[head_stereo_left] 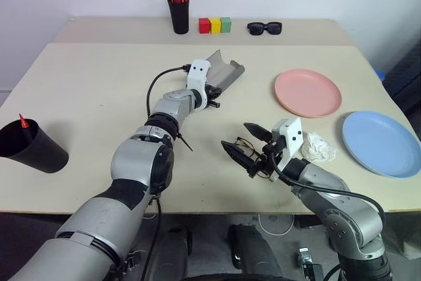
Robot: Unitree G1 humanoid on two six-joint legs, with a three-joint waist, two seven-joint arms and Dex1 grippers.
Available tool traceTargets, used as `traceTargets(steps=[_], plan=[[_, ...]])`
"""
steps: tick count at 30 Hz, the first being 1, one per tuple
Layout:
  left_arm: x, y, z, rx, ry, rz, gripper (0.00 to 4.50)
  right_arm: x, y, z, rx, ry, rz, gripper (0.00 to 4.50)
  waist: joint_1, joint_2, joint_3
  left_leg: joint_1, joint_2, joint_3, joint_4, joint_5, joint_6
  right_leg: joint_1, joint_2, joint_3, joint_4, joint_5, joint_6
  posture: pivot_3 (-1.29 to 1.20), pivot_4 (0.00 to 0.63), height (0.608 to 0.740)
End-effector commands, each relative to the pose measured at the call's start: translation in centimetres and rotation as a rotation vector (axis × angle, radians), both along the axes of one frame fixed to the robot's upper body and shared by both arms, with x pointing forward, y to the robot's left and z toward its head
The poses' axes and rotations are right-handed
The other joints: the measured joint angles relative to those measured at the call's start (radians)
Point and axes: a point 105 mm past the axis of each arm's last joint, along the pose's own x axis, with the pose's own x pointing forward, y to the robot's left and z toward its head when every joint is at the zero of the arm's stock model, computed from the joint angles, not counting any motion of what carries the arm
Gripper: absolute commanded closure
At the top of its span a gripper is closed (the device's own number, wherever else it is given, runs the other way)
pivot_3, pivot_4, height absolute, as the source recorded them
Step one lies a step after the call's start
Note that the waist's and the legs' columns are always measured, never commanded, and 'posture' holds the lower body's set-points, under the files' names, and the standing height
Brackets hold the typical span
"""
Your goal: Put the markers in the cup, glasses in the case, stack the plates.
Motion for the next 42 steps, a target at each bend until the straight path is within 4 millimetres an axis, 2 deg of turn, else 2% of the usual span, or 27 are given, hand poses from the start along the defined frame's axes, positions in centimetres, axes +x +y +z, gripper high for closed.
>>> traceTargets(steps=[1, 7, 9, 13, 18, 20, 22, 25, 31, 35, 38, 41, 42], plan=[[0.0, -0.3, 0.7, -0.024, -0.019, -0.028, 4.48, 0.1, -0.5, 1.6, 0.009, -0.078, -0.043, 0.0, 0.0, 0.0, 0.0, 0.0, 0.0, 0.0, 0.0, 0.0, 0.0, 0.0, 0.0, 0.0, 0.0, 0.0, 0.0, 0.0, 0.15, 0.74], [-0.3, 0.3, 1.1, -0.08, -0.028, -0.088, 4.48, 2.4, -3.1, 1.6, -0.056, -0.108, -0.218, 0.0, -0.001, 0.0, 0.0, 0.0, 0.0, 0.0, 0.0, 0.0, 0.0, 0.0, 0.0, 0.0, 0.0, 0.0, 0.0, 0.0, 0.15, 0.74], [-0.6, 1.2, 1.1, -0.077, -0.045, -0.136, 4.48, 2.9, -4.0, 1.6, -0.093, -0.116, -0.257, 0.0, -0.005, 0.0, 0.0, 0.0, 0.0, 0.0, 0.0, 0.0, 0.0, 0.0, 0.0, 0.0, 0.0, 0.0, 0.0, 0.0, 0.15, 0.74], [-1.3, 3.0, 1.6, -0.105, -0.088, -0.238, 4.48, 3.0, -4.5, 1.8, -0.117, -0.128, -0.263, 0.0, -0.007, 0.0, 0.0, 0.0, 0.0, 0.0, -0.001, 0.0, 0.0, -0.001, 0.0, 0.0, 0.0, 0.0, 0.0, 0.0, 0.15, 0.74], [-3.7, 5.5, 1.2, -0.018, -0.137, -0.433, 4.48, 2.9, -4.4, 1.9, -0.133, -0.133, -0.219, 0.0, -0.005, 0.0, 0.0, 0.0, 0.0, 0.0, -0.001, 0.0, 0.0, -0.001, 0.0, 0.0, 0.0, 0.0, 0.0, 0.0, 0.15, 0.74], [-5.4, 7.3, 0.6, 0.045, -0.125, -0.533, 4.48, 2.7, -4.1, 1.8, -0.143, -0.13, -0.18, 0.0, -0.005, 0.0, 0.0, 0.0, 0.001, 0.0, -0.001, 0.0, 0.0, -0.001, 0.0, 0.0, 0.0, 0.0, 0.0, 0.0, 0.15, 0.74], [-6.6, 8.3, 0.2, 0.074, -0.108, -0.594, 4.48, 2.6, -3.9, 1.7, -0.144, -0.125, -0.156, 0.0, -0.006, 0.001, 0.0, 0.0, 0.001, 0.001, -0.001, 0.0, 0.0, -0.001, 0.0, 0.001, 0.0, 0.0, -0.001, 0.0, 0.15, 0.74], [-9.3, 10.0, -0.5, 0.221, -0.101, -0.773, 4.48, 2.1, -3.7, 1.3, -0.166, -0.103, -0.099, 0.0, -0.005, 0.001, 0.0, 0.0, 0.001, 0.0, -0.001, 0.0, 0.0, -0.001, 0.0, 0.0, 0.0, 0.0, -0.001, 0.0, 0.15, 0.74], [-11.0, 10.5, -0.3, 0.334, -0.092, -0.92, 4.48, 2.1, -4.3, 1.1, -0.192, -0.093, -0.091, 0.0, 0.002, 0.001, 0.0, 0.0, 0.001, 0.0, 0.001, 0.0, 0.0, 0.001, 0.0, 0.0, 0.0, 0.0, -0.001, 0.0, 0.15, 0.74], [-10.9, 10.3, -0.4, 0.402, -0.107, -0.956, 4.48, 2.1, -4.7, 1.1, -0.205, -0.09, -0.096, 0.0, 0.001, 0.001, 0.0, 0.0, 0.001, 0.0, 0.001, 0.0, 0.0, 0.001, 0.0, 0.0, 0.0, 0.0, -0.001, 0.0, 0.15, 0.74], [-9.7, 10.3, -0.1, 0.424, -0.14, -0.907, 3.66, 2.0, -4.9, 0.9, -0.218, -0.083, -0.096, 0.0, -0.001, 0.001, 0.0, 0.0, 0.001, 0.0, 0.001, 0.0, 0.0, 0.001, 0.0, 0.0, 0.0, 0.0, -0.001, 0.0, 0.15, 0.74], [-8.3, 10.2, 0.5, 0.433, -0.204, -0.826, 2.26, 1.9, -5.2, 0.8, -0.234, -0.073, -0.095, 0.0, 0.0, 0.001, 0.0, 0.0, 0.001, 0.0, 0.001, 0.0, 0.0, 0.001, 0.0, 0.0, 0.0, 0.0, -0.001, 0.0, 0.15, 0.74], [-7.9, 10.2, 0.8, 0.433, -0.234, -0.799, 1.63, 1.8, -5.3, 0.7, -0.246, -0.066, -0.095, 0.0, 0.0, 0.001, 0.0, 0.0, 0.001, 0.0, 0.001, 0.0, 0.0, 0.001, 0.0, 0.0, 0.0, 0.0, -0.001, 0.0, 0.15, 0.74]])
